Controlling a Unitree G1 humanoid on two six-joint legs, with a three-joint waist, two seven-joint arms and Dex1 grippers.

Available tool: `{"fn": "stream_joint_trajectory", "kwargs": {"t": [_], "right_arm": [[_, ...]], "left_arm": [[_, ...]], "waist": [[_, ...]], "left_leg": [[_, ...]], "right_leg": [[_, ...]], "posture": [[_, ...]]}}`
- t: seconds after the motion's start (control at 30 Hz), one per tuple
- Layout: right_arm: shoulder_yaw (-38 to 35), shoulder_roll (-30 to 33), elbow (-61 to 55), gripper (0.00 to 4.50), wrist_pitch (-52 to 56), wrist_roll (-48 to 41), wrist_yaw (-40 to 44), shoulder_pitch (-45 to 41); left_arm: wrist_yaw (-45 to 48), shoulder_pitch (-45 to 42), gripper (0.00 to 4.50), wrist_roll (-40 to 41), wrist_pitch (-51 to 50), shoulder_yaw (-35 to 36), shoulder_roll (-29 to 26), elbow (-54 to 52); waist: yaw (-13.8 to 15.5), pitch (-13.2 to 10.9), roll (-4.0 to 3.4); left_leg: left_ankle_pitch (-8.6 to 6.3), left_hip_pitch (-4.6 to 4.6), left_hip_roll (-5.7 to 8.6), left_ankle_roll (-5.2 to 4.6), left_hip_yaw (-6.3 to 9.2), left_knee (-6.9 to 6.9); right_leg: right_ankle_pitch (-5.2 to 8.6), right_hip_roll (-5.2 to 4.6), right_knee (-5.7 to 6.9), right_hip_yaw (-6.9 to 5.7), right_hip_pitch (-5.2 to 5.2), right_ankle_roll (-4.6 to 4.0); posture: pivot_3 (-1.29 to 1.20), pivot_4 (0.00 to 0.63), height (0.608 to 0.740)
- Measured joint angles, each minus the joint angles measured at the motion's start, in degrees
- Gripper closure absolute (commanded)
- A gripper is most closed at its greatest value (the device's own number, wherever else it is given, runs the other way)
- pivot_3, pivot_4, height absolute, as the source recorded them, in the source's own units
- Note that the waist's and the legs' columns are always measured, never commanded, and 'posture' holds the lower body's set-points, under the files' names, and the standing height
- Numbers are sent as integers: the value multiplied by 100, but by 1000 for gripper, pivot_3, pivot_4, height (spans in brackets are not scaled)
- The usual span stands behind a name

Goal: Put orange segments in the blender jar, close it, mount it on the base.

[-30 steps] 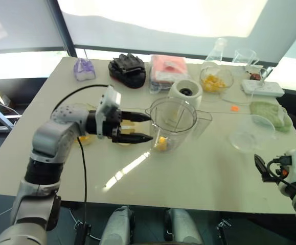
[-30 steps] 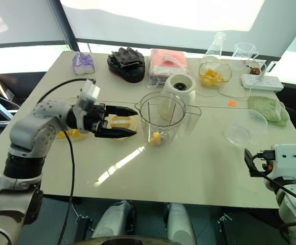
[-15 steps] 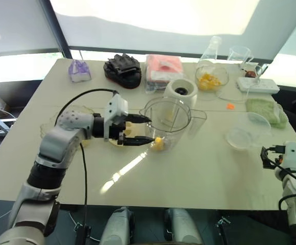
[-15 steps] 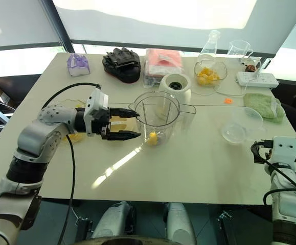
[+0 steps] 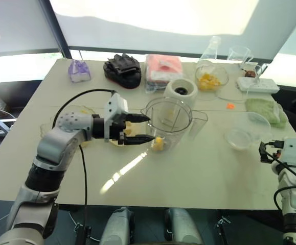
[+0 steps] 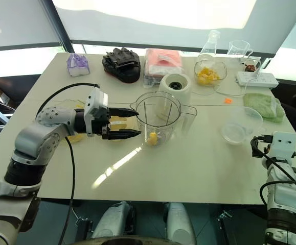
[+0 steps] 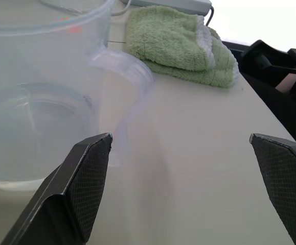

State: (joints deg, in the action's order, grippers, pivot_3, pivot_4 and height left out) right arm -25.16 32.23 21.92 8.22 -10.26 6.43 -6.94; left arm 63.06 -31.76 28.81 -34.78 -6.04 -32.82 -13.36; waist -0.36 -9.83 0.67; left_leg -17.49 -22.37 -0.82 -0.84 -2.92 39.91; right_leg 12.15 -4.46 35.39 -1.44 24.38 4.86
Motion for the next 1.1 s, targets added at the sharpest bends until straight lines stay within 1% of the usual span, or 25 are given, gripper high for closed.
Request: {"fn": "stream_joint_trajectory", "kwargs": {"t": [0.27, 0.5, 0.67, 0.77, 0.87, 0.97, 1.0, 1.1], "right_arm": [[146, 1, 1043, 0, -541, 125, 10, -631], [231, 14, 1654, 0, -863, 222, 1, -1004], [264, 14, 1997, 0, -1068, 256, -18, -1219], [287, 13, 2228, 835, -1202, 261, -12, -1315], [288, 12, 2366, 2363, -1308, 251, -9, -1402], [313, 11, 2461, 4023, -1390, 246, 12, -1463], [332, 11, 2467, 4426, -1413, 244, 20, -1472], [336, 6, 2471, 4426, -1482, 211, 34, -1549]], "left_arm": [[241, -37, 1124, 560, -362, 107, -352, -286], [337, -179, 1124, 643, -378, 296, -925, -369], [354, -212, 1124, 744, -437, 488, -1204, -461], [382, -140, 1060, 816, -482, 537, -1346, -547], [353, 27, 1060, 815, -486, 539, -1397, -565], [310, 44, 1060, 810, -477, 540, -1410, -564], [300, 45, 1060, 807, -471, 539, -1410, -560], [316, 74, 1060, 699, -383, 510, -1421, -511]], "waist": [[-65, -5, -4], [-81, -7, -7], [-85, -8, -6], [-83, -10, -9], [-80, -12, -11], [-56, -13, -12], [-52, -13, -12], [-65, -13, -12]], "left_leg": [[0, -2, -1, 0, 0, -4], [0, -1, -1, 0, -3, -4], [0, -1, -1, 0, -3, -5], [0, -1, -1, 0, -4, -5], [0, 0, -2, 0, -4, -5], [0, -2, -1, 0, -4, -6], [0, -2, -1, 0, -4, -6], [0, -3, 0, 0, -6, -6]], "right_leg": [[0, 1, -4, 1, 2, 1], [0, 2, -4, 3, 2, 1], [0, 2, -5, 4, 3, 1], [1, 2, -5, 5, 3, 1], [1, 2, -5, 7, 3, 1], [1, 1, -6, 6, 3, 2], [1, 0, -8, 7, 3, 2], [1, 0, -11, 8, 3, 2]], "posture": [[0, 150, 740], [0, 150, 740], [0, 150, 740], [0, 150, 740], [0, 150, 740], [0, 150, 740], [0, 150, 740], [0, 150, 740]]}}
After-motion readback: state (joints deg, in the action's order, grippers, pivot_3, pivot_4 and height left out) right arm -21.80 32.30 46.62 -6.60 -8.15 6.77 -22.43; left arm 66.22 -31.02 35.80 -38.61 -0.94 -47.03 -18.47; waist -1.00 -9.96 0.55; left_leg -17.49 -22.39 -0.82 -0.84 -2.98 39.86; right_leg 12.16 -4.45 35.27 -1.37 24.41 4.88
